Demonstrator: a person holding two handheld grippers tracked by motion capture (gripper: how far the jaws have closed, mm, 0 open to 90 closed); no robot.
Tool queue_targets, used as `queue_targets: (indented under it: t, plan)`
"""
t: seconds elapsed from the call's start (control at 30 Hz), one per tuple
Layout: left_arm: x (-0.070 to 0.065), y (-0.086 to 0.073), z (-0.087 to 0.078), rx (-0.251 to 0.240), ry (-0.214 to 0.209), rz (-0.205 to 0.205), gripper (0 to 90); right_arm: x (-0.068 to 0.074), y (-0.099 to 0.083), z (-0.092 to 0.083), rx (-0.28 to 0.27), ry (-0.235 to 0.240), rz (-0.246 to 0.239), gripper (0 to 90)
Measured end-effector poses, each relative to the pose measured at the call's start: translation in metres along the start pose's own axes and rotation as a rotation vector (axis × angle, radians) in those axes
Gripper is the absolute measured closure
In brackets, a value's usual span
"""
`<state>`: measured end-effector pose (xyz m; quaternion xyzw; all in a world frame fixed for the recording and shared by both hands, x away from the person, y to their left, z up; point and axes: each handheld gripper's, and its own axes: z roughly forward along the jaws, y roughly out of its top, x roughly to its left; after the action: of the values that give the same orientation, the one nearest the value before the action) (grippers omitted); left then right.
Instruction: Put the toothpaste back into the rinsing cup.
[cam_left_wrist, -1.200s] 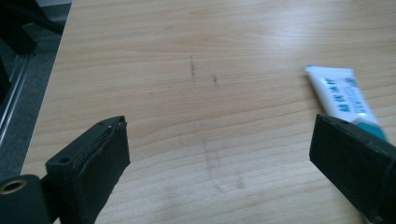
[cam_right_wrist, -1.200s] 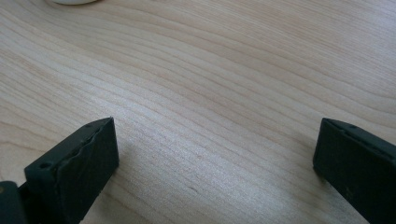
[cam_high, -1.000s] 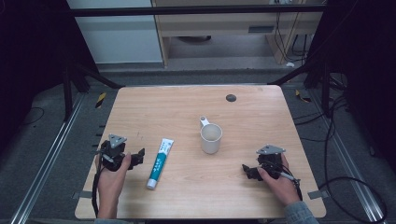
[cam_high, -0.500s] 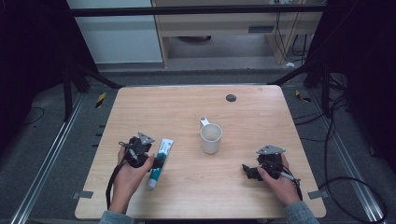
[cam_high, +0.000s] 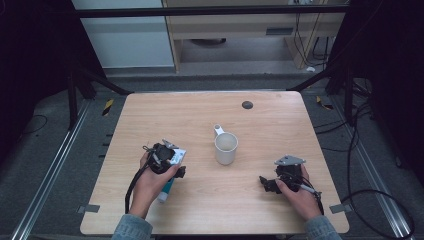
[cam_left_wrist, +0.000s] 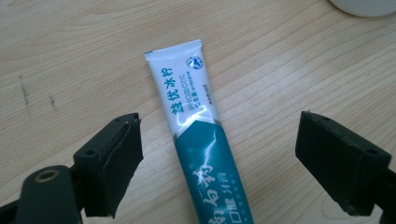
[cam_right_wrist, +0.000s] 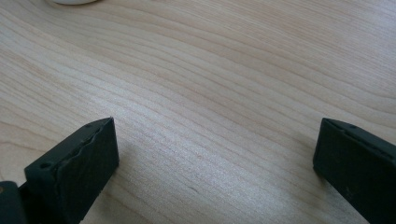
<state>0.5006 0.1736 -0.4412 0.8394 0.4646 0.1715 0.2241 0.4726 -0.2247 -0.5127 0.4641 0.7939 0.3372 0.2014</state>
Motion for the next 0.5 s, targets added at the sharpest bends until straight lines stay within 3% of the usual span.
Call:
queue_targets:
  t: [0.2, 0.37, 0.47, 0.5]
  plan:
    - [0.004, 0.008, 0.005, 0.031, -0.016, -0.007, 20.5, 0.000, 0.000, 0.000, 0.000, 0.000, -0.002, 0.4]
    - [0.007, 0.008, 0.011, 0.054, -0.001, -0.011, 26.4, 0.000, 0.000, 0.000, 0.000, 0.000, -0.001, 0.4]
    - [0.008, 0.007, 0.017, 0.094, 0.023, -0.007, 28.1, 0.000, 0.000, 0.000, 0.000, 0.000, -0.002, 0.4]
    - [0.011, 0.005, 0.021, 0.113, 0.035, -0.022, 31.4, 0.000, 0.000, 0.000, 0.000, 0.000, -0.002, 0.4]
